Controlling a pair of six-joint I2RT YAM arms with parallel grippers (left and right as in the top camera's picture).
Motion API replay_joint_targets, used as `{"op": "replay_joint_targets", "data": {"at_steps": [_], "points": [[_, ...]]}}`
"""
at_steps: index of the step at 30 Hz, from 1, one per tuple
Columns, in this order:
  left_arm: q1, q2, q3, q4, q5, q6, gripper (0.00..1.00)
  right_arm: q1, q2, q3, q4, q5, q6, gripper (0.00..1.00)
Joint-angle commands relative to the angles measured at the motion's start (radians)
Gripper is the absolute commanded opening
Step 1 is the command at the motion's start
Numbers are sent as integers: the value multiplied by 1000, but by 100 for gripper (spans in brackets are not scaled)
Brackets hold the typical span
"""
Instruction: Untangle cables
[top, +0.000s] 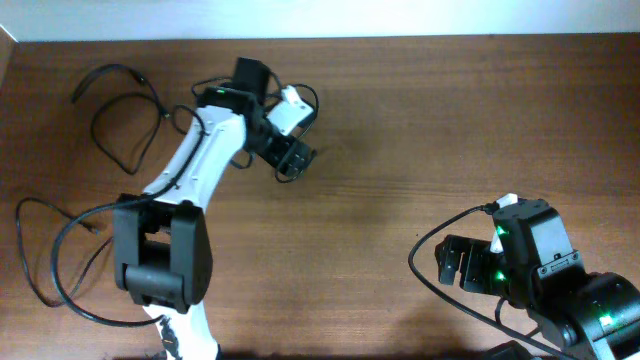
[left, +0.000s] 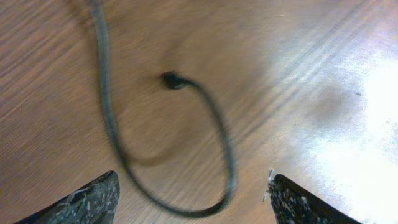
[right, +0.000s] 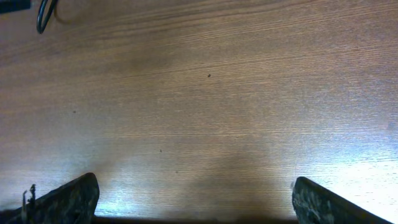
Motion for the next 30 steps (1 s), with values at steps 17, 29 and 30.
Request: {"op": "replay_joint_targets", "data": {"at_steps": [17,29,30], "points": [[31,-1,-14,616,-1102,-77,0,5,1,2,17,16,-2,98],[173,39,47,515,-207,-63,0,5,117,2,40,-11,-2,98],[172,40,47,475,-205,-66,0,5,118,2,37,-11,-2,99]]}}
